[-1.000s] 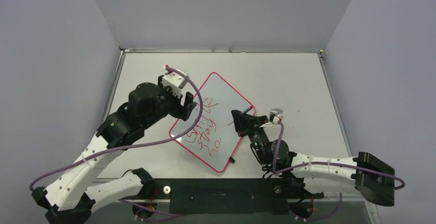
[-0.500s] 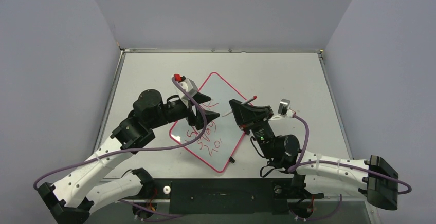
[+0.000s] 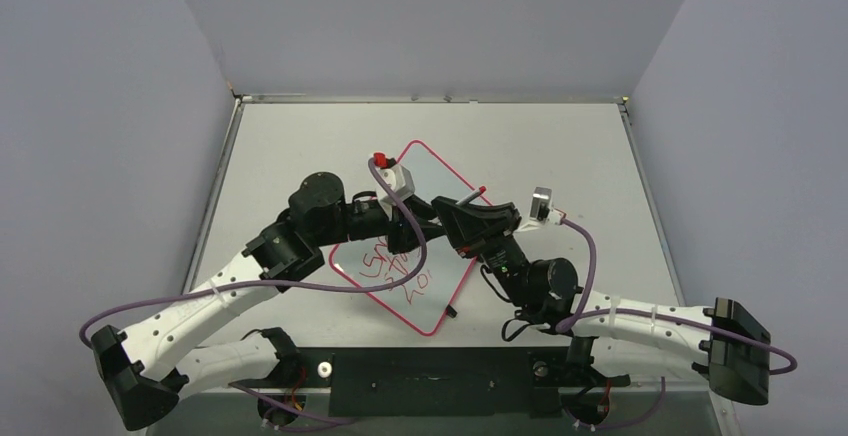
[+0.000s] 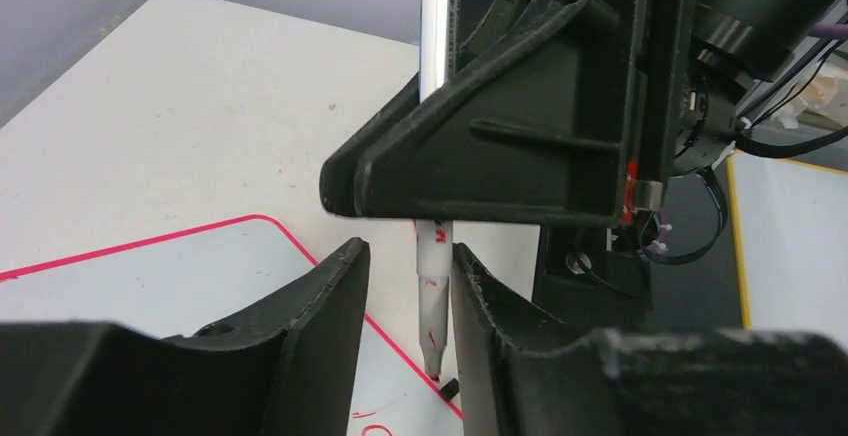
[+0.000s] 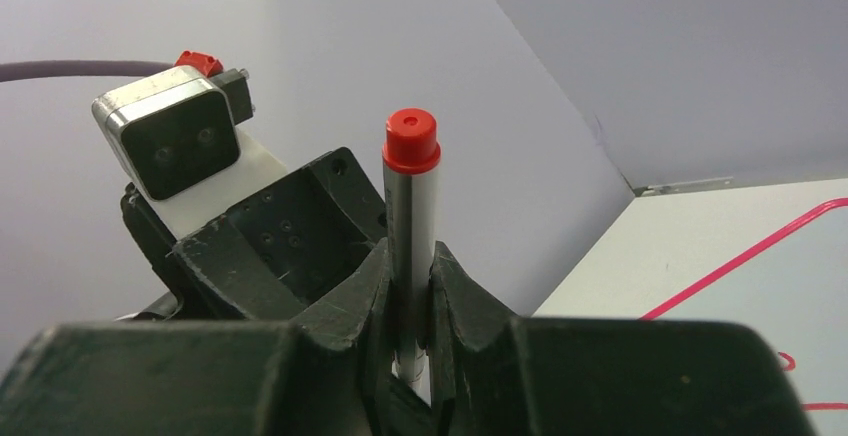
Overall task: Write a sentence on the whiteboard
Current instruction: Pass from the right arm to the left, then pass from the left arm to the right
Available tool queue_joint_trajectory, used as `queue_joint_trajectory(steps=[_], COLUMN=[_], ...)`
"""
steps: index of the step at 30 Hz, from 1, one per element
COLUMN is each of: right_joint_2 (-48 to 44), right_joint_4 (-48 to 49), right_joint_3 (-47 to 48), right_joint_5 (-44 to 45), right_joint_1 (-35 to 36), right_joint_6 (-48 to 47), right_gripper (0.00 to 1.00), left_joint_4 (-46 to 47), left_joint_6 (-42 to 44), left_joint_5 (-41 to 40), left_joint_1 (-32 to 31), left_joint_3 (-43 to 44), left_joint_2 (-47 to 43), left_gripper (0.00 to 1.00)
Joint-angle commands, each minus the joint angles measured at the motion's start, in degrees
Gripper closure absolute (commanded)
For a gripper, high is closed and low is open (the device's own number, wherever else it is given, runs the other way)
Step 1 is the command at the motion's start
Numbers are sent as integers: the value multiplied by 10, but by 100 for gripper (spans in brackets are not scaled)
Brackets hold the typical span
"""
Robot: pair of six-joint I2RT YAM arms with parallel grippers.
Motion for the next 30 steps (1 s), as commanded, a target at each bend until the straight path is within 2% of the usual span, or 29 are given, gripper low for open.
queue_joint_trajectory(steps=[1, 3, 10, 12, 13, 15, 17, 22, 30], right_joint_2=[14, 16, -10, -31, -38, -57, -72, -95, -51], right_joint_4=[38, 39, -12, -61, -94, -137, -173, -236, -211], right_joint_3=[20, 19, 10, 14, 15, 23, 30, 54, 73], right_joint_5=[-54, -71, -107, -118, -124, -139, -162, -263, -358], right_joint_1=[-2, -2, -2, -3, -4, -7, -13, -46, -74], right_joint_6=[15, 18, -2, -19, -27, -35, -37, -8, 54], right_gripper=[100, 100, 100, 88, 77, 67, 64, 65, 74], left_joint_4=[12, 7, -53, -98, -126, -159, -189, -241, -269], left_joint_6=[17, 19, 72, 94, 101, 120, 134, 158, 184], left_joint_5=[-19, -31, -9, -10, -9, -3, 7, 21, 55], left_joint_1=[-10, -10, -11, -11, -11, -11, -12, -13, -13], left_joint_3=[36, 44, 61, 73, 79, 85, 91, 102, 112], left_joint_2=[16, 20, 5, 1, -2, -4, -5, -16, -18], left_gripper=[81, 98, 100, 100, 100, 100, 100, 100, 100])
